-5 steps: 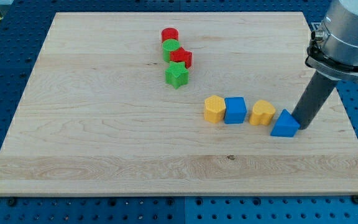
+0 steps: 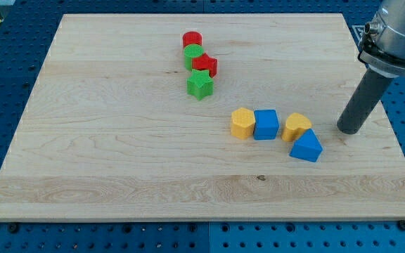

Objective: Nudge the green star left a bit

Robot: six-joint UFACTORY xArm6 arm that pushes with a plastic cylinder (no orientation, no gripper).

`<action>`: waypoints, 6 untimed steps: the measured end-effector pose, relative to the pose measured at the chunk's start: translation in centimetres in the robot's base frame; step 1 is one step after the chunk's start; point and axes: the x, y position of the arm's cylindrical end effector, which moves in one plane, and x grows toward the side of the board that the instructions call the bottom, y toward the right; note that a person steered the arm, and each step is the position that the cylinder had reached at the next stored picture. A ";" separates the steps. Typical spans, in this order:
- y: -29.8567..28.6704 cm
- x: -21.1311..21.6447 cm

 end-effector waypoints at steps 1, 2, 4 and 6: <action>0.2 0.0; -0.9 -0.9; -5.3 -6.1; -21.2 -5.6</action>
